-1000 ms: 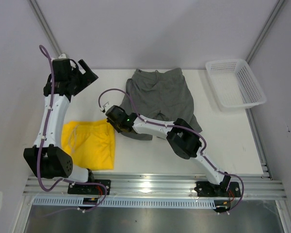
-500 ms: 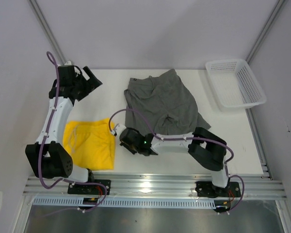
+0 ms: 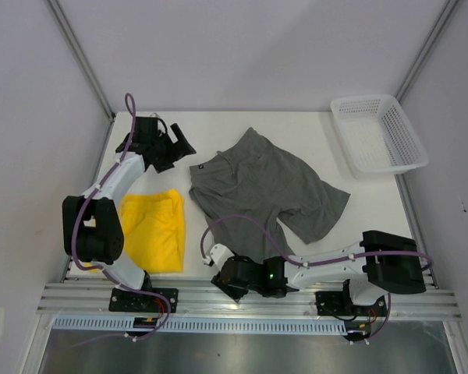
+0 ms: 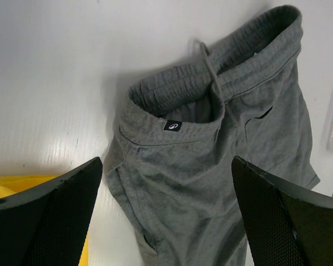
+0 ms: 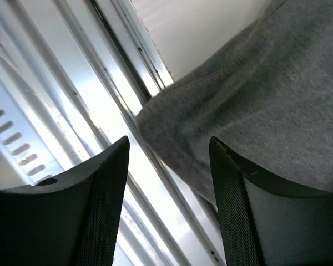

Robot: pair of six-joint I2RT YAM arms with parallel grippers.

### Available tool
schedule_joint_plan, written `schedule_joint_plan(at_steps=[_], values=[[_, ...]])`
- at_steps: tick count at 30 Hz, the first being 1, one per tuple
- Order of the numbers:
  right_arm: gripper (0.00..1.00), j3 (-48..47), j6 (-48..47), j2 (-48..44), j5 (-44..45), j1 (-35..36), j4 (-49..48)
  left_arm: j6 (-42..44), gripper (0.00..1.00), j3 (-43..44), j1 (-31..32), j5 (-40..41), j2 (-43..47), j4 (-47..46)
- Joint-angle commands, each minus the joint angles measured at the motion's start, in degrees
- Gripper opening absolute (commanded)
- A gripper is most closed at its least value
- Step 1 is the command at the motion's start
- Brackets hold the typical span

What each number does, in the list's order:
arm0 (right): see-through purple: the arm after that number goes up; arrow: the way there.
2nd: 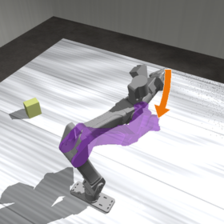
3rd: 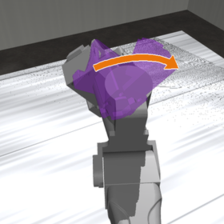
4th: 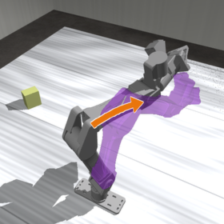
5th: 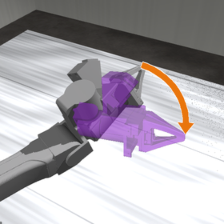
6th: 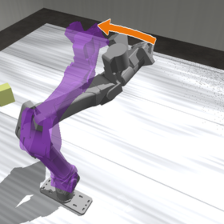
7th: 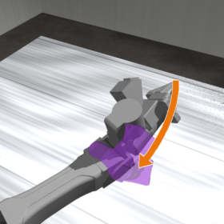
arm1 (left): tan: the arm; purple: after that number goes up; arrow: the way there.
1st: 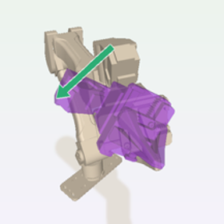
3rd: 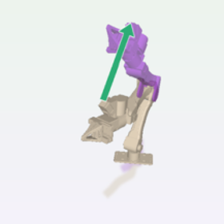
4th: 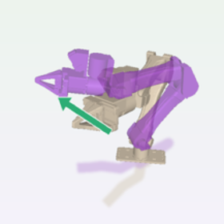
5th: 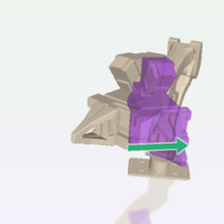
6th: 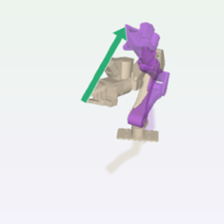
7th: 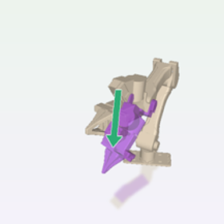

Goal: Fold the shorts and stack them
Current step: Flatten the shorts out, then fold the shorts

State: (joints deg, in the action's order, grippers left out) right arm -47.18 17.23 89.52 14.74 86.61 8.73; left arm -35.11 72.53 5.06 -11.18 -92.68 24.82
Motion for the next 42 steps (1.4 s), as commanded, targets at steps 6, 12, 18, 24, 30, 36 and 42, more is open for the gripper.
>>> schedule_joint_plan(at_steps=[6, 12, 18, 24, 30, 36, 42], values=[[0.61, -0.19, 4.3, -7.42, 0.29, 0.75, 0.23, -0.83, 0.99, -2.92, 0.13, -1.56, -1.53, -4.43], [0.58, -3.79, 6.58, -3.39, 1.86, 0.67, 2.33, -0.4, 0.99, -3.71, 0.13, -2.53, -3.03, -6.8], [0.56, -10.81, 14.12, 5.92, 3.01, 1.19, 7.34, 0.13, 0.98, -3.63, 0.21, -2.18, -3.64, -7.94], [0.57, -16.0, 22.13, 10.85, 8.1, 1.72, 14.01, 0.48, 0.98, -3.8, 0.21, -1.57, -3.38, -7.68], [0.52, -19.0, 25.92, 14.46, 14.26, 2.6, 19.92, 0.83, 0.98, -3.71, 0.21, -1.3, -3.38, -7.59], [0.31, -19.62, 26.01, 15.43, 15.67, 2.51, 21.33, 1.27, 0.98, -3.71, 0.48, -1.21, -3.99, -7.42], [0.04, -11.28, 25.57, 9.63, 14.96, 2.51, 14.65, 0.92, 0.96, -3.54, 0.83, -3.49, -6.54, -8.12]])
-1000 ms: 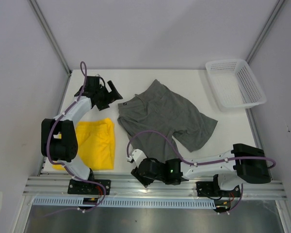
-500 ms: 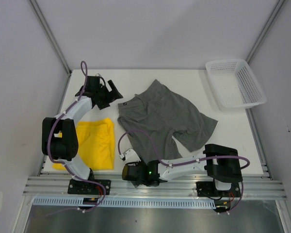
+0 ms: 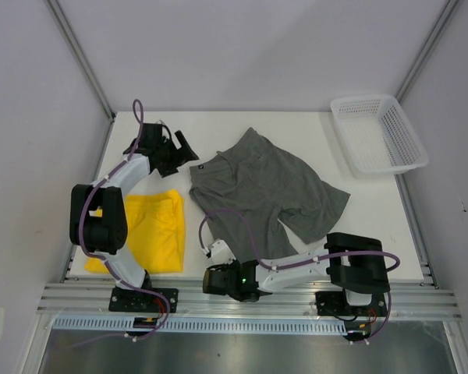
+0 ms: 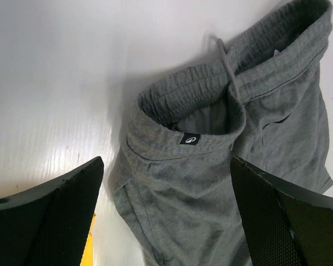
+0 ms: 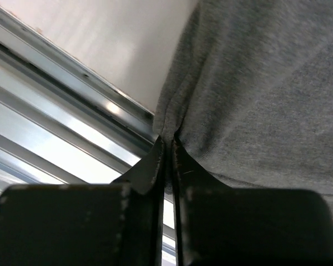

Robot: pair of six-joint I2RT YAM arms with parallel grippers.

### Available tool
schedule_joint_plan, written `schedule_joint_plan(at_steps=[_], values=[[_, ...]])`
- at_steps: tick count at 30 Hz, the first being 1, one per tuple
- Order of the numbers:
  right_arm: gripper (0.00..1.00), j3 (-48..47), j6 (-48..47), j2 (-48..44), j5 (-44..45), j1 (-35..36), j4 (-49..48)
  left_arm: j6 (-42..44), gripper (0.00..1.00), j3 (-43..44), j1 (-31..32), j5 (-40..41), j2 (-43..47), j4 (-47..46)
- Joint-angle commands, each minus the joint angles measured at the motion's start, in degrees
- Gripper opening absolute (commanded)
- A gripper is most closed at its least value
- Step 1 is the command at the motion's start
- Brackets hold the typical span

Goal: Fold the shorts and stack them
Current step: Fold the shorts

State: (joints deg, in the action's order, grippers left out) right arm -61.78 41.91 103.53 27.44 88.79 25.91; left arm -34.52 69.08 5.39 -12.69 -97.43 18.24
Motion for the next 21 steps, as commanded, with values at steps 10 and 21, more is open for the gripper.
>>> schedule_joint_plan(at_steps=[10, 21], values=[[0.0, 7.9, -0.78, -8.6, -1.25, -2.48, -7.45, 2.7, 0.9, -8.25, 1.64, -9.72, 0.22, -15.33], [0.0, 8.6, -2.1, -10.18, -3.97, -3.36, -9.74, 4.73, 0.84, -4.57, 2.43, -7.18, -6.36, -15.78]])
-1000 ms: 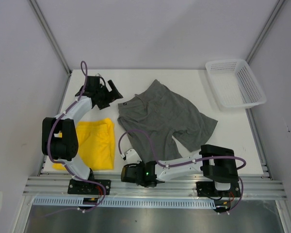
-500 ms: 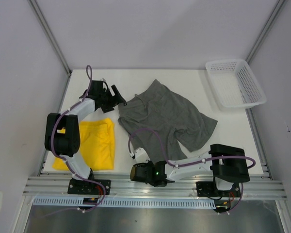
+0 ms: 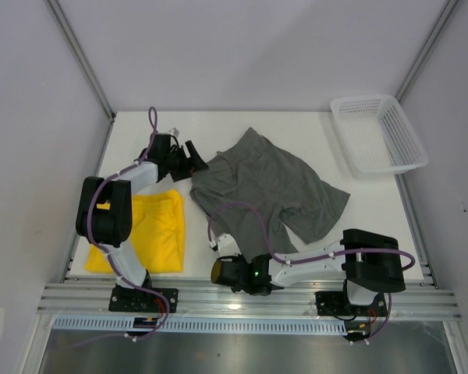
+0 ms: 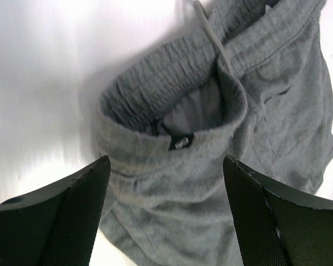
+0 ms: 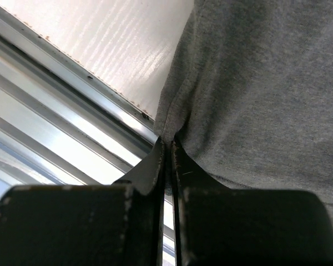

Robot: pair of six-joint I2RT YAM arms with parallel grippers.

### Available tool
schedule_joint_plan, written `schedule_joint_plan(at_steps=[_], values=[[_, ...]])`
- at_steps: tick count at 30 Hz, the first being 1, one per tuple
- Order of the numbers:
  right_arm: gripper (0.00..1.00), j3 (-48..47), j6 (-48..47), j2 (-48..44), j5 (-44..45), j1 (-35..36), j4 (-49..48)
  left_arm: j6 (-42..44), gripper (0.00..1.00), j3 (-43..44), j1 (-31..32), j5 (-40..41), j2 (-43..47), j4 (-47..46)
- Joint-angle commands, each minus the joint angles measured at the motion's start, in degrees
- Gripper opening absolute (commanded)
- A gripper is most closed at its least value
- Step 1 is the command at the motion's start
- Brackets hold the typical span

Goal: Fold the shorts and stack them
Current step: Fold the shorts

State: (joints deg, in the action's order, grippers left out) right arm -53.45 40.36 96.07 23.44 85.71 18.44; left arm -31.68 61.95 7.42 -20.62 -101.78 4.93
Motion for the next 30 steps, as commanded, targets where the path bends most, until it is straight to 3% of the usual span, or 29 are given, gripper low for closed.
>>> schedule_joint_plan(at_steps=[1, 6, 12, 17, 20, 21, 25, 30], values=[[0.0, 0.36, -0.54, -2.99, -0.15, -0.2, -2.35, 2.15, 0.81, 2.99, 0.4, 1.37, -2.72, -1.95], [0.0, 1.16, -0.98, -4.22, -0.59, -0.37, -3.05, 1.98, 0.78, 4.4, 0.4, 3.91, -5.45, -1.06], [0.0, 1.86, -1.16, -5.19, -1.2, -0.37, -3.32, -0.13, 0.58, 6.6, 0.4, 9.01, -8.08, 0.34], [0.0, 2.65, -0.98, -6.86, -1.64, -0.28, -3.67, -2.15, 0.3, 9.5, 0.31, 11.57, -10.28, 0.7], [0.0, 2.91, -0.81, -7.82, -1.38, -0.11, -2.45, -3.03, 0.03, 9.59, -0.21, 11.57, -10.28, 0.78], [0.0, 3.0, -0.98, -8.0, -1.47, -0.02, -2.27, -3.38, 0.0, 9.59, -1.08, 10.96, -10.28, 1.05], [0.0, 3.01, -4.93, -9.41, -2.79, 1.65, -1.74, -5.67, 0.0, 11.51, -5.57, 5.17, -11.6, 2.27], [0.0, 1.25, -11.7, -10.03, -5.95, 5.16, -3.05, -5.67, 0.0, 19.07, -7.59, 5.33, -13.45, 12.19]])
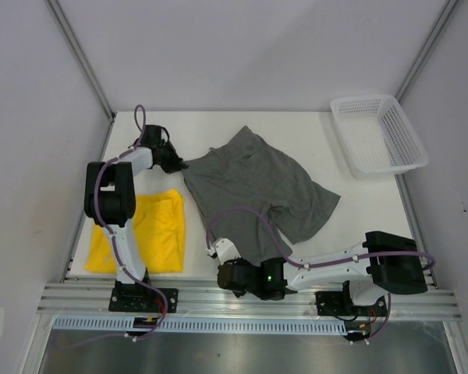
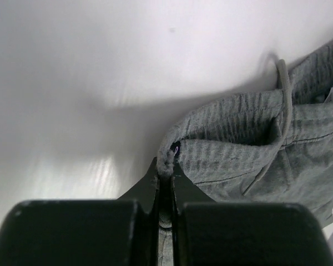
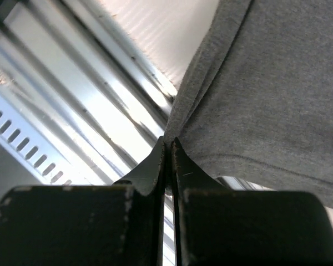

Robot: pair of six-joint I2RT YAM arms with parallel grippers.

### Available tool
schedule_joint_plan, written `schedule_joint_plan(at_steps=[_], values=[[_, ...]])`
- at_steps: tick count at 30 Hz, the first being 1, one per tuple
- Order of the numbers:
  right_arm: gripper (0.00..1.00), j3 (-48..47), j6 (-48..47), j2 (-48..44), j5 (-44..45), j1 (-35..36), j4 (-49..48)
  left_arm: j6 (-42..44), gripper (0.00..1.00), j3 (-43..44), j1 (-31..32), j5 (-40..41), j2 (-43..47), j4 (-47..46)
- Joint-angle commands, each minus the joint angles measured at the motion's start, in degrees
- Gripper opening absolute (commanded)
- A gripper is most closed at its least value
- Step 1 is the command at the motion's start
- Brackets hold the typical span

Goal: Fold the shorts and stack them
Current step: Fold the shorts

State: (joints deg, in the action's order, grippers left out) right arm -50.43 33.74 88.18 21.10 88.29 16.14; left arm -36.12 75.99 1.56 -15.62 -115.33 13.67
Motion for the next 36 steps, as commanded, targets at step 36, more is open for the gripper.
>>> schedule_joint_plan(at_steps=[36], values=[[0.0, -10.91, -19.4, -30.43, -22.92, -42.32, 22.7, -27.07, 0.0, 5.93, -7.01, 2.08, 22.25, 17.25]])
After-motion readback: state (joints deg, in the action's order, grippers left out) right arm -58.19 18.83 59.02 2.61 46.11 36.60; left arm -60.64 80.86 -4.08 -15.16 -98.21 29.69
